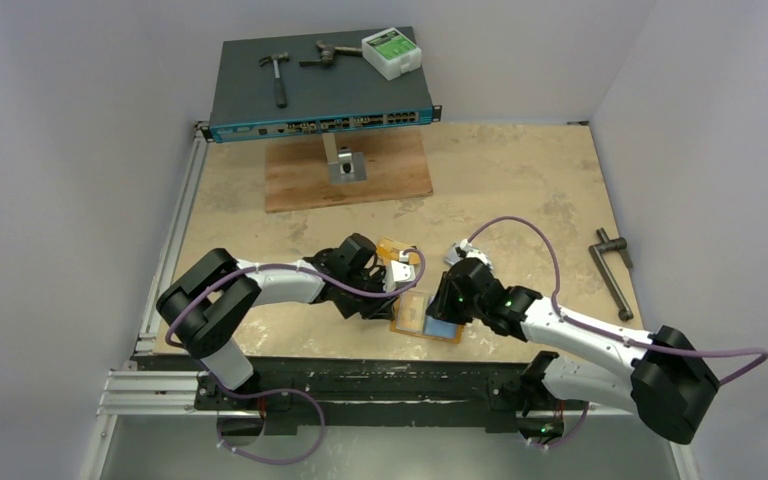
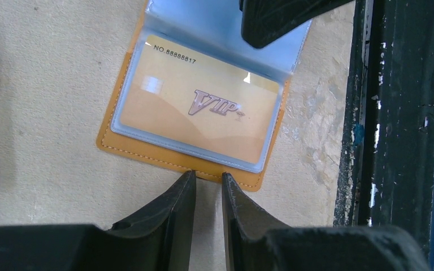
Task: Put the credit cards into the card holder
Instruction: Insert the credit card into the card holder.
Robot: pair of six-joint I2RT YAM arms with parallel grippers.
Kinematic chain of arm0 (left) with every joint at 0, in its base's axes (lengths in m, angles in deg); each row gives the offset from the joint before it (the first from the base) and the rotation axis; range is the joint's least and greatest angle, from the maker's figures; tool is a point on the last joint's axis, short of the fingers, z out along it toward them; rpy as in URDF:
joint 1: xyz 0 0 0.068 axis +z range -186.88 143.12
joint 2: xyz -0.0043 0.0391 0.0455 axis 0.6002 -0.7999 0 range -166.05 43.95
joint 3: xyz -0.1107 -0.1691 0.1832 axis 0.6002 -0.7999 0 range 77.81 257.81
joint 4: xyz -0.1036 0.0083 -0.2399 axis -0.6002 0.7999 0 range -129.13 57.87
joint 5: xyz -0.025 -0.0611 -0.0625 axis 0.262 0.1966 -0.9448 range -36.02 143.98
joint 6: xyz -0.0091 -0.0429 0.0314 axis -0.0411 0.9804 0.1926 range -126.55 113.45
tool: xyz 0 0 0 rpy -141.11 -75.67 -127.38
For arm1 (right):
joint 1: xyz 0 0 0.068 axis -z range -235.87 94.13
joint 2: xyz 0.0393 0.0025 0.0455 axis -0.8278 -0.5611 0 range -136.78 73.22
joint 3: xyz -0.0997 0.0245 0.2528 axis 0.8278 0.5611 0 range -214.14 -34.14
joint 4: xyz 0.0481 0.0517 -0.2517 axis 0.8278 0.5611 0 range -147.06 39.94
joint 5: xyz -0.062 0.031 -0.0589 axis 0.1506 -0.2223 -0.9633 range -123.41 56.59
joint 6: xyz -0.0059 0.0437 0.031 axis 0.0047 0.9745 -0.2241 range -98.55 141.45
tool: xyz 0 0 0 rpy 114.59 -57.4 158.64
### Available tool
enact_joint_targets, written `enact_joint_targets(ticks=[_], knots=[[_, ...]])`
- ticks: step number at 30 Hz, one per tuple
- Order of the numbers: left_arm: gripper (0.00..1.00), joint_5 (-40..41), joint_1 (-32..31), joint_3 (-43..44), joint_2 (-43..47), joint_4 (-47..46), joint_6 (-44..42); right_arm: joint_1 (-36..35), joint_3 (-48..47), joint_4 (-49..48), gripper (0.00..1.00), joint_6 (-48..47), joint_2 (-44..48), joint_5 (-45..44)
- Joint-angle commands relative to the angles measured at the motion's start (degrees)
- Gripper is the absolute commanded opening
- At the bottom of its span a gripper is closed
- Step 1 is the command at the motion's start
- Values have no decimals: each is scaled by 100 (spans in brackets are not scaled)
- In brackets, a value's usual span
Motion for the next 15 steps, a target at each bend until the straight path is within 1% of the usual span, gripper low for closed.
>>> enact_joint_targets(ticks=[1, 4, 7, 15], knots=[[23, 27, -24, 155, -77, 318, -142, 36, -18, 38, 20, 30, 119, 19], [23, 30, -19, 153, -85, 360, -149, 36, -84, -211, 8, -8, -47, 85], [23, 23, -22, 151, -82, 377, -147, 28, -109, -509, 0, 18, -298, 226], [23, 39, -18, 142, -102, 378, -171, 27, 203, -1078, 0, 162, -596, 468]])
